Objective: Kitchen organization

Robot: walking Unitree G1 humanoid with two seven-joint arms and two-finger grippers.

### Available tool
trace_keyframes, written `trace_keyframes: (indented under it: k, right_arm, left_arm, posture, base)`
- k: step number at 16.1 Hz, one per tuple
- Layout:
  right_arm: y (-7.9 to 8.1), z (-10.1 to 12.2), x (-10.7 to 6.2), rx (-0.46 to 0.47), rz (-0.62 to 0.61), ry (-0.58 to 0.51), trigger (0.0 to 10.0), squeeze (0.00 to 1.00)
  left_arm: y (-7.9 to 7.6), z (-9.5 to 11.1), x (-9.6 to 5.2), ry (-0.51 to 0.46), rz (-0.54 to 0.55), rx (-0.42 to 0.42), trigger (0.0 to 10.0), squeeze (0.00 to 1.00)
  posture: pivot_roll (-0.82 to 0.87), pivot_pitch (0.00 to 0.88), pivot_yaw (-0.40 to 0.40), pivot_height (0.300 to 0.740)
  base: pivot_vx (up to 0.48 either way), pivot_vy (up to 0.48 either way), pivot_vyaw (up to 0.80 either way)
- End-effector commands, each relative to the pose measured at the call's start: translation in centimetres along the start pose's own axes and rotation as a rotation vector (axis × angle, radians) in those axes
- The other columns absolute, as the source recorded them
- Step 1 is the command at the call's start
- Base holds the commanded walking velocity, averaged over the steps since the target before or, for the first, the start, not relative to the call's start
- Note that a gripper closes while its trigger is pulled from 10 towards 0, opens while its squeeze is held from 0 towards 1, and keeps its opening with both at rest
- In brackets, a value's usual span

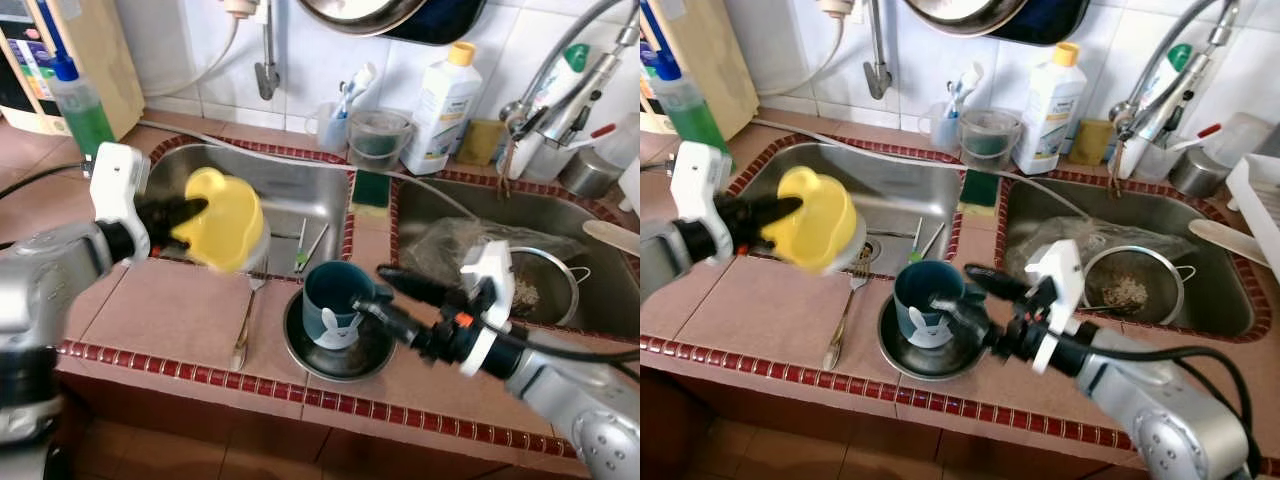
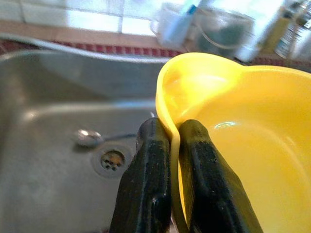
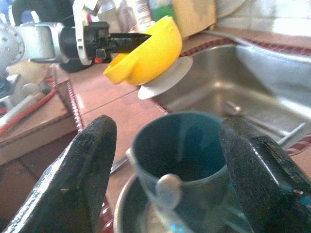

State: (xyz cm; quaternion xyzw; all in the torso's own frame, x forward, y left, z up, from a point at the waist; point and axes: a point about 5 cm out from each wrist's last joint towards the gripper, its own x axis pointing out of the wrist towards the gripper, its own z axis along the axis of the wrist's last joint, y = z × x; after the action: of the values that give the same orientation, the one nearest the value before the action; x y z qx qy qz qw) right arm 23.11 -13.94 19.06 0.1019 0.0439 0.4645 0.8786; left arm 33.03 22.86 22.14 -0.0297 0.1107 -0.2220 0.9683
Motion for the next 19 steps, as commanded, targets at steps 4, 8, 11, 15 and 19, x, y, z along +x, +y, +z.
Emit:
trace_keyframes:
  k: [4,8,11,15,19]
  right_arm:
    - [-0.2,0.8,-0.9,-0.018,-0.065,-0.042,10.0,0.0]
    - [0.5,0.6,-1.9,-0.007,-0.103,-0.056,10.0,0.0]
    - [1.1,0.3,-3.2,-0.003,-0.157,-0.052,10.0,0.0]
    - [2.0,0.2,-4.7,-0.002,-0.229,-0.062,10.0,0.0]
    - [2.9,0.1,-5.5,0.005,-0.277,-0.069,10.0,0.0]
  left_arm:
    - [-0.5,1.2,3.3,-0.111,0.007,0.05,10.0,0.0]
    - [-0.3,1.5,5.4,-0.163,0.039,0.124,10.0,0.0]
    - [0.0,1.2,6.7,-0.16,0.049,0.19,10.0,0.0]
    - [0.1,0.2,7.9,-0.121,0.102,0.228,10.0,0.0]
    - [-0.1,-1.1,8.7,-0.083,0.123,0.212,10.0,0.0]
  posture:
    - [-0.12,0.045,-0.025,0.732]
    - [-0.16,0.056,0.014,0.732]
    - [-0.21,0.068,0.046,0.732]
    - [-0.26,0.091,0.08,0.732]
    - [-0.3,0.11,0.106,0.732]
  base:
    - [0.0,0.0,0.0]
    - [0.0,0.0,0.0]
    - [0.0,0.0,0.0]
    - [0.0,0.0,0.0]
    - [0.0,0.0,0.0]
